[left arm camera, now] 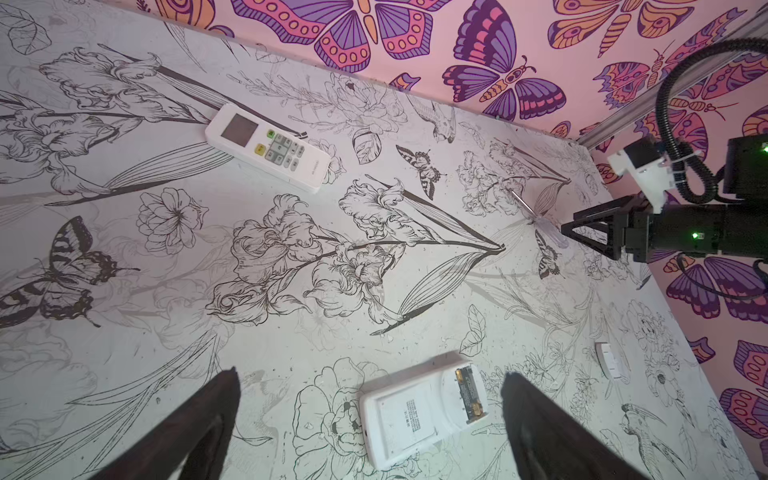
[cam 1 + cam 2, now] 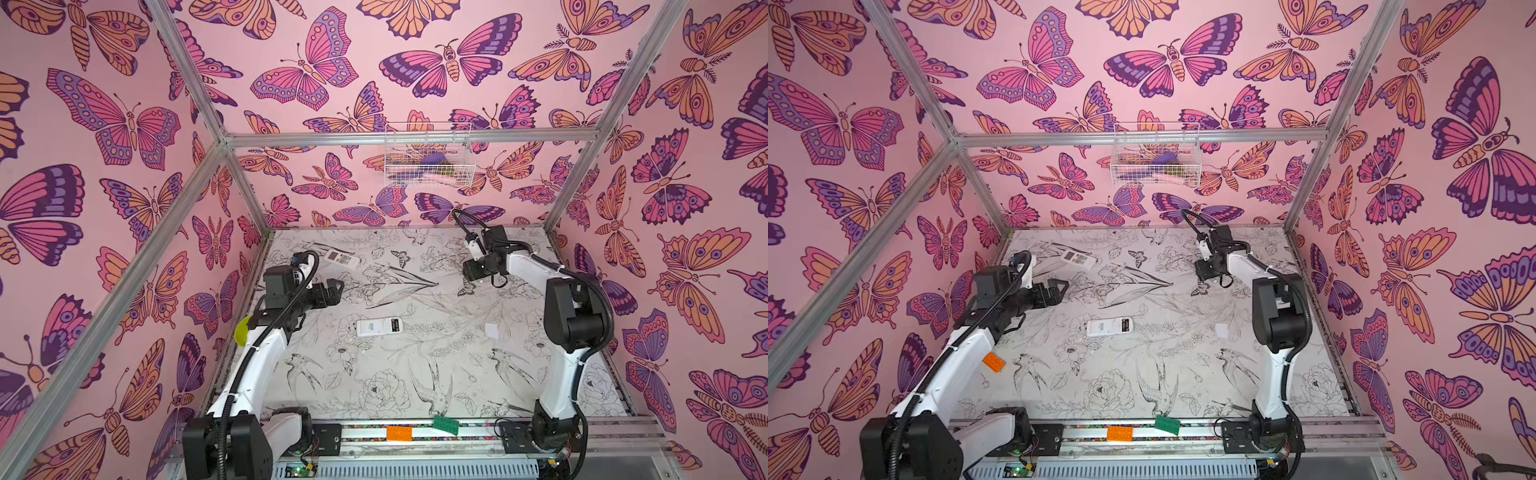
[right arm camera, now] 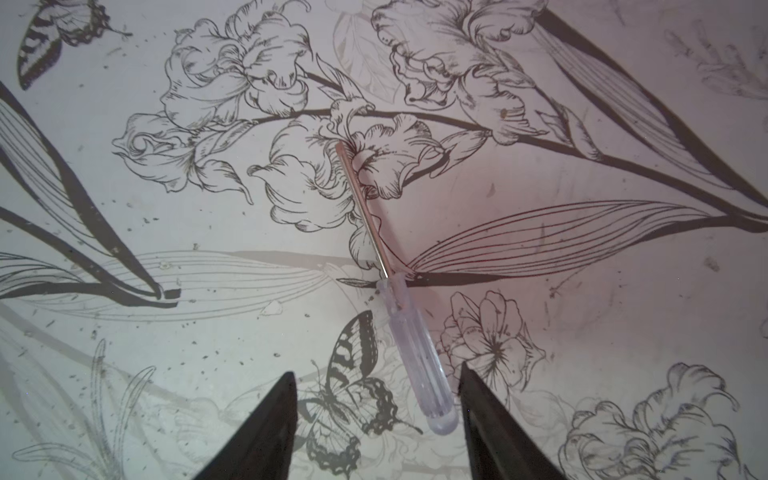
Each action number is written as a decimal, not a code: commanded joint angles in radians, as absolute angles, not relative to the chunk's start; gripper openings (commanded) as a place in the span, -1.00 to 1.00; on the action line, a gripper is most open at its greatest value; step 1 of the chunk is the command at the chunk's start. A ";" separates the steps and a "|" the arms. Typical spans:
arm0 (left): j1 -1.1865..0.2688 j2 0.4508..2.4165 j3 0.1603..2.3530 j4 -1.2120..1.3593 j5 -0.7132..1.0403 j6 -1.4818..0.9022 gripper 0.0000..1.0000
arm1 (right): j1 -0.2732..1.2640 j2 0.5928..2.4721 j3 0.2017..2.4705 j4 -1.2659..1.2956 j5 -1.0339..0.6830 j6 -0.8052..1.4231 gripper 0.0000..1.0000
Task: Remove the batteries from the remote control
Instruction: 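Move the right gripper over the clear-handled screwdriver on the table, then close the right gripper on the screwdriver handle and lift it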
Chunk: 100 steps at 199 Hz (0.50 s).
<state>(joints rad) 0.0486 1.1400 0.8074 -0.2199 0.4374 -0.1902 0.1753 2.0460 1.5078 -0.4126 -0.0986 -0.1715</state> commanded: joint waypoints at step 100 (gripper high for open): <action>0.079 1.145 0.836 -0.260 0.451 -0.140 0.99 | 0.117 2.175 1.621 -0.491 -0.163 -0.237 0.11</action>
